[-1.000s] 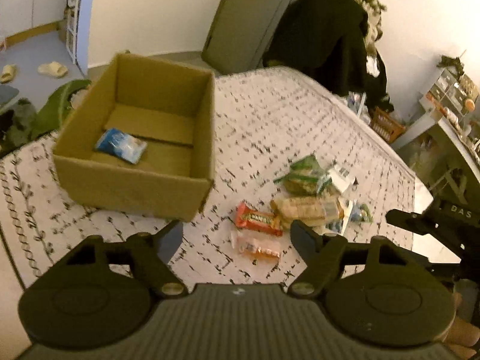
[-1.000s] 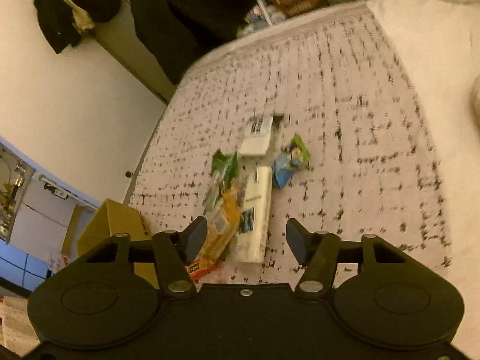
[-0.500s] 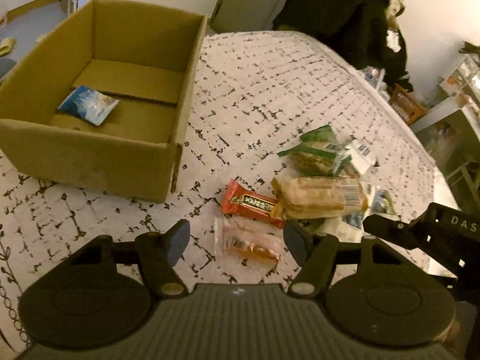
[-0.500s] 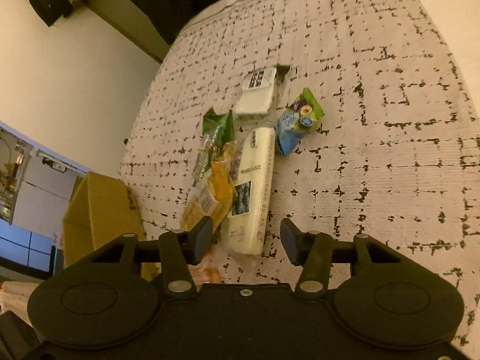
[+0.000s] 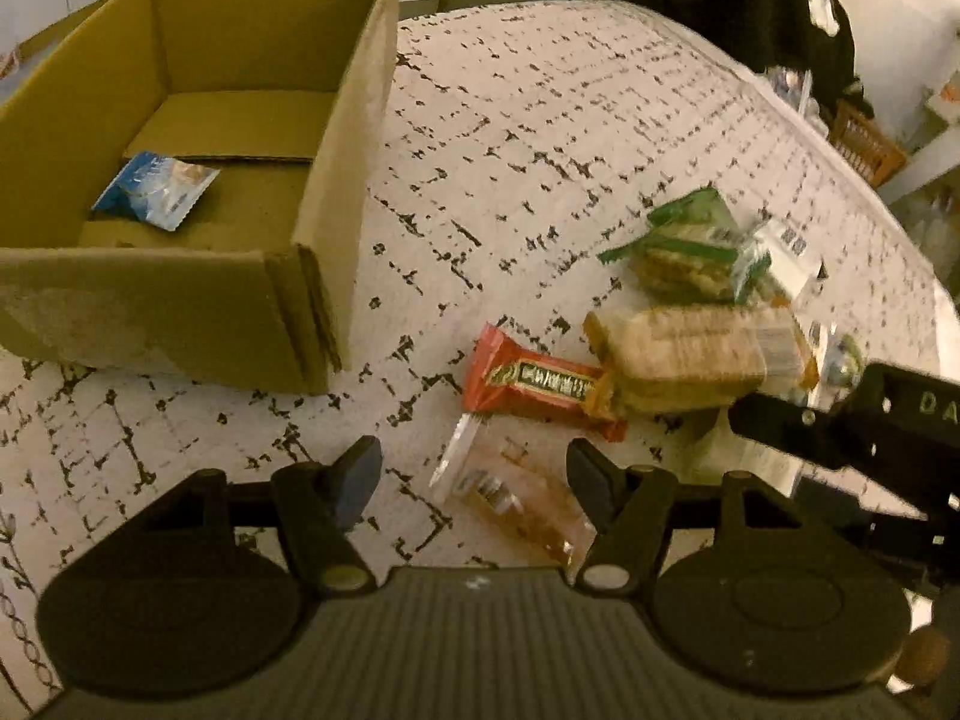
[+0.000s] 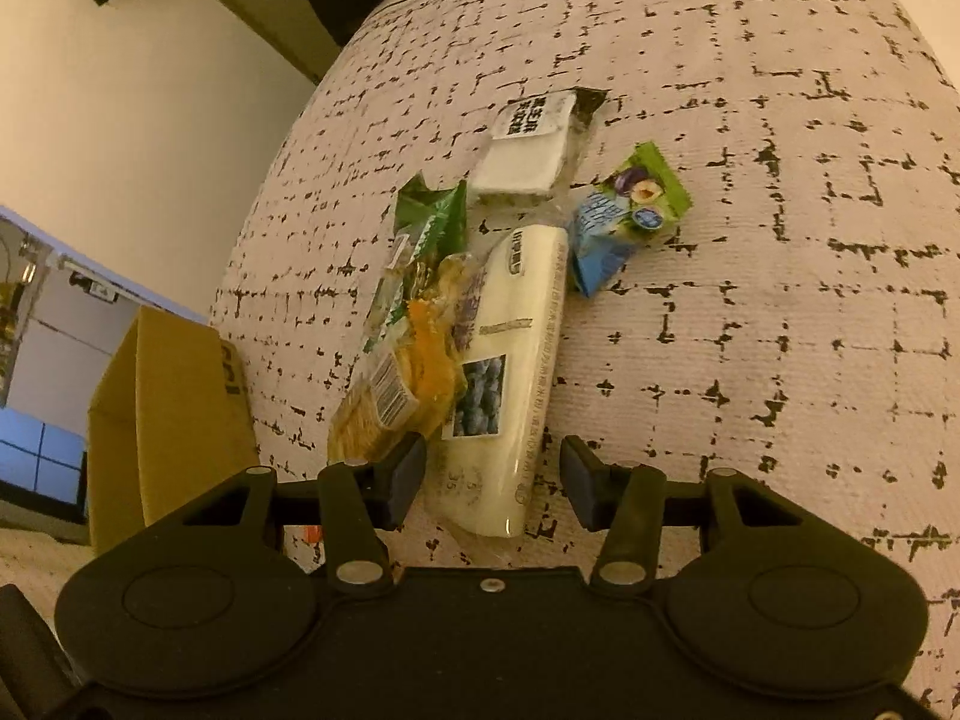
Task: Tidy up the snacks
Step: 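Grasp the clear orange-filled packet with the left gripper while the right grasps the blueberry package, then carry both snacks over the cardboard box and open both grippers to drop them in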
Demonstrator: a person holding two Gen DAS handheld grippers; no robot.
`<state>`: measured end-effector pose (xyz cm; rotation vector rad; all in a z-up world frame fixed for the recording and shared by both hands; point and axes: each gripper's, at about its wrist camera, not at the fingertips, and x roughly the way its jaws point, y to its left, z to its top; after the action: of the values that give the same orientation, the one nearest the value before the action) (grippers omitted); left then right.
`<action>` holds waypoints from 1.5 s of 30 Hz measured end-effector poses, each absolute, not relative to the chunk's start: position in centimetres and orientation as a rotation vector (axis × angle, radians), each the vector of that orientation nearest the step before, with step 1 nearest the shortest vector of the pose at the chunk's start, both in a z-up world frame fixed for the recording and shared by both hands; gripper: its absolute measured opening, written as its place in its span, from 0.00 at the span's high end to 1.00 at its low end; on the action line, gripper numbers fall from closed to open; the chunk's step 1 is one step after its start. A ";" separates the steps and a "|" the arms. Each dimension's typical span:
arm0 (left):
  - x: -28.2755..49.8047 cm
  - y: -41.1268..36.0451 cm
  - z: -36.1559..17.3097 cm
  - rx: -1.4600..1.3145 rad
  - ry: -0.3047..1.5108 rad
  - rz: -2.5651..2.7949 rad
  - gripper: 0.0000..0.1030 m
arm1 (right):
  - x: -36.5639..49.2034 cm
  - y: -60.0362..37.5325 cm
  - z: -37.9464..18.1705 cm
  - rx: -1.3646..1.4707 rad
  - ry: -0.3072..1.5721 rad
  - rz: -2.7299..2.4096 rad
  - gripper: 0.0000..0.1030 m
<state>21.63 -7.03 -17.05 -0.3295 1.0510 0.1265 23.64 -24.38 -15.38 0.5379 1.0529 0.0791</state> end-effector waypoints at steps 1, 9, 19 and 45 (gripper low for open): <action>21.6 -7.1 -17.0 -0.325 1.057 0.130 0.35 | 23.8 -24.2 -15.4 0.532 1.055 0.081 0.54; 20.8 -7.0 -17.0 -0.280 1.097 0.136 0.66 | 23.4 -24.8 -15.7 0.605 1.060 0.111 0.77; 19.0 -6.2 -13.5 -0.294 1.033 0.066 0.81 | 20.4 -25.5 -11.4 0.574 0.936 0.091 0.79; 14.1 0.4 -5.6 -0.396 0.828 0.083 0.81 | 16.1 -18.2 -3.9 0.478 0.724 0.176 0.79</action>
<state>14.12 0.40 -5.58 -0.3965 0.8280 0.0831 16.10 -18.18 -3.93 0.4777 0.7240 0.1756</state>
